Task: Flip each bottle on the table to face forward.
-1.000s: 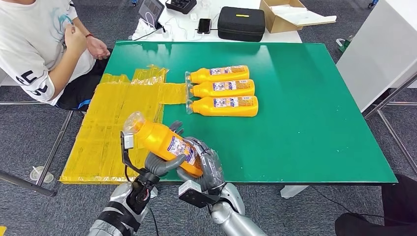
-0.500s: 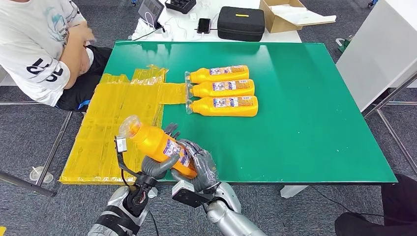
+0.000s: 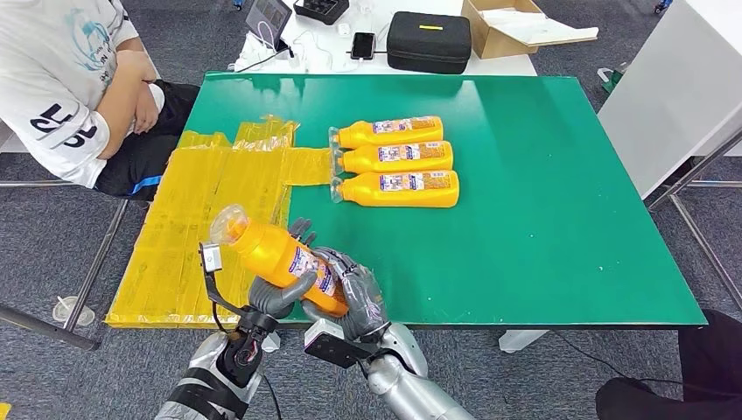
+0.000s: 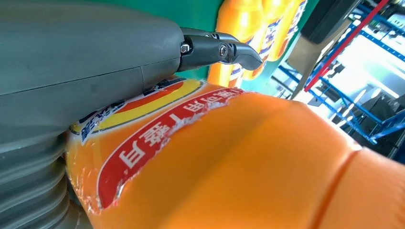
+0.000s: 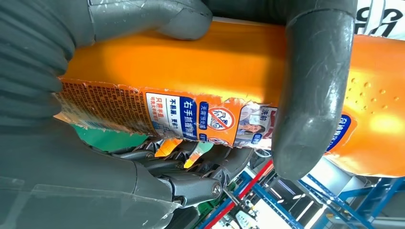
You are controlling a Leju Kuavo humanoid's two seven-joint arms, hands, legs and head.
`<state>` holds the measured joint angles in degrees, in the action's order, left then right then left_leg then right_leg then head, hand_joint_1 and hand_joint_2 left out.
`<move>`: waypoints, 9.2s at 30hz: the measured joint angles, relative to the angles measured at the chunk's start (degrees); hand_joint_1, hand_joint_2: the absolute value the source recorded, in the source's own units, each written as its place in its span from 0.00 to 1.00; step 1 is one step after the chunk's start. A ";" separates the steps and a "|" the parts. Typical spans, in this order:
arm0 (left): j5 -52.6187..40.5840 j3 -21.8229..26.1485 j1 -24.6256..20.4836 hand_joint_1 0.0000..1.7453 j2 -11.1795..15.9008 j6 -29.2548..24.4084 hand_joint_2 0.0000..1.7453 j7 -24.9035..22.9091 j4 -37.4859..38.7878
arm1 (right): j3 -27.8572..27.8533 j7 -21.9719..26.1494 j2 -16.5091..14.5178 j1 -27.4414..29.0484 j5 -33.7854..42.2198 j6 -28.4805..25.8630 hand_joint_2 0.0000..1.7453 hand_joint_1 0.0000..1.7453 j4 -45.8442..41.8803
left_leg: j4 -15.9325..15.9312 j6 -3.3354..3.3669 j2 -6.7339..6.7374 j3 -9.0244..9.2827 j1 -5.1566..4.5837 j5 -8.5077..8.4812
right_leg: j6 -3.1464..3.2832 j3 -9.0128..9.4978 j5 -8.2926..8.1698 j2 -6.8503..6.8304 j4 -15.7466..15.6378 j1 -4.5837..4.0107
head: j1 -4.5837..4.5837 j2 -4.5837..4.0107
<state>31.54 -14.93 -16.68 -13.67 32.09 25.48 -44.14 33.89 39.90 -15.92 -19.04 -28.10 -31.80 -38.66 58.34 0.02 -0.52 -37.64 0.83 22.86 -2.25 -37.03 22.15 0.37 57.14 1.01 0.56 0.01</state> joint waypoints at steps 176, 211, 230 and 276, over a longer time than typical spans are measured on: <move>-38.16 16.51 0.38 0.00 2.44 -44.10 1.00 14.76 -18.89 | -12.15 -30.60 16.94 -3.53 -10.87 28.03 1.00 0.00 -15.49 | 0.01 -0.04 -0.08 0.03 -0.04 -0.14 | -0.05 0.10 -0.09 0.00 0.01 0.05 | -0.01 -0.01; -36.37 14.95 -1.48 0.00 2.06 -41.71 1.00 14.73 -14.65 | -0.71 -33.32 25.40 -14.16 -12.05 42.62 1.00 0.00 -8.63 | 0.03 -0.03 -0.11 0.05 -0.06 -0.15 | -0.08 0.14 -0.11 -0.01 0.01 0.08 | 0.01 -0.01; -36.27 15.18 -2.65 0.00 1.23 -40.57 1.00 14.73 -10.29 | 5.90 -30.09 28.46 -15.64 -2.49 42.99 1.00 1.00 -7.11 | 0.03 -0.02 -0.12 0.30 -0.06 -0.15 | -0.08 0.37 -0.11 -0.01 -0.01 0.09 | 0.00 -0.01; -15.63 8.10 4.10 0.00 -1.24 -10.48 1.00 2.91 -17.97 | -24.20 -5.47 10.45 10.00 -5.55 -7.67 1.00 1.00 -38.40 | 0.01 0.00 -0.12 -0.02 -0.04 -0.07 | -0.08 0.09 -0.07 -0.02 0.00 0.05 | 0.00 -0.01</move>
<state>15.90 -6.83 -12.59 -14.91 21.61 28.39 -62.11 9.69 34.43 -5.47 -9.04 -33.65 -39.47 -77.07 58.35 0.02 -0.63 -37.65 0.79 22.79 -2.33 -36.93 22.08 0.35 57.14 1.05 0.57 0.00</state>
